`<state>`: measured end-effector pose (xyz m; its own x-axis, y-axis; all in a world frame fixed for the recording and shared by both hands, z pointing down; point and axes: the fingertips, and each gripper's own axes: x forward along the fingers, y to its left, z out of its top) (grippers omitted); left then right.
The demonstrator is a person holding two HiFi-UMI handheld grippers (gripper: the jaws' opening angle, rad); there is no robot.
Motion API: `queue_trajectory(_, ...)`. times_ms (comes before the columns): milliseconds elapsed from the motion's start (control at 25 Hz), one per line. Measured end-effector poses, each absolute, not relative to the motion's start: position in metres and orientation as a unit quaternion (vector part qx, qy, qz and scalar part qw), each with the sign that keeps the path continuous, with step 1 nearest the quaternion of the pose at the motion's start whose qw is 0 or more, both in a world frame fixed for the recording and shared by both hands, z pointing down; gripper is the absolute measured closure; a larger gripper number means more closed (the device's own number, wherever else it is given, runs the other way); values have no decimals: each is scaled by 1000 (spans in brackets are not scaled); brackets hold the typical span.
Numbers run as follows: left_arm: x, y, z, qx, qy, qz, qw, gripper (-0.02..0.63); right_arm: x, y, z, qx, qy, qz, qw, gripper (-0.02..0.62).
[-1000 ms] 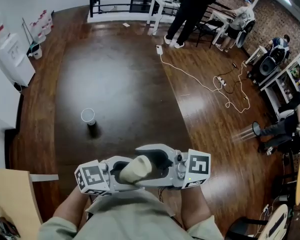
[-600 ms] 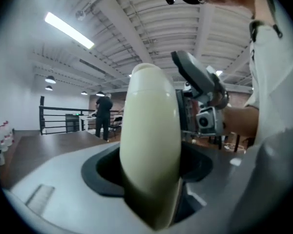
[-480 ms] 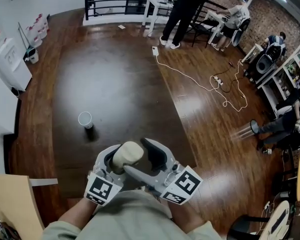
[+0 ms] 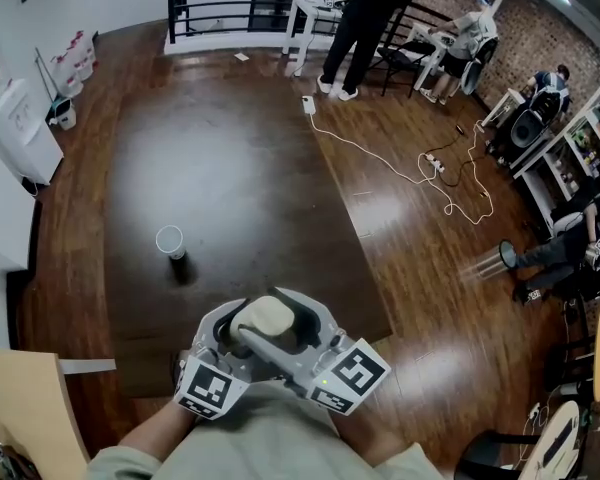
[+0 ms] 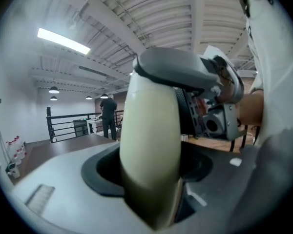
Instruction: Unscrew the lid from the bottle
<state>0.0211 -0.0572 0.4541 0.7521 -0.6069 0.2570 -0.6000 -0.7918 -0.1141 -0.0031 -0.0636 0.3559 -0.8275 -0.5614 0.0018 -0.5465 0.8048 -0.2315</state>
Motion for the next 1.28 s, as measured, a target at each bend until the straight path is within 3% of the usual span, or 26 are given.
queue_trajectory(440, 30, -9, 437, -986, 125, -98, -44, 290, -9, -24, 335, -111, 989, -94, 30, 301)
queue_trajectory(680, 35, 44, 416, -981, -89, -66, -158, 290, -11, 16, 314, 58, 991, -114, 37, 301)
queue_trajectory(840, 31, 69, 408, -959, -201, -35, -197, 290, -12, 32, 307, 132, 981, -134, 53, 301)
queue_trajectory(1280, 35, 40, 422, -977, -109, -63, -170, 288, -10, 7, 314, 72, 986, -141, 56, 299)
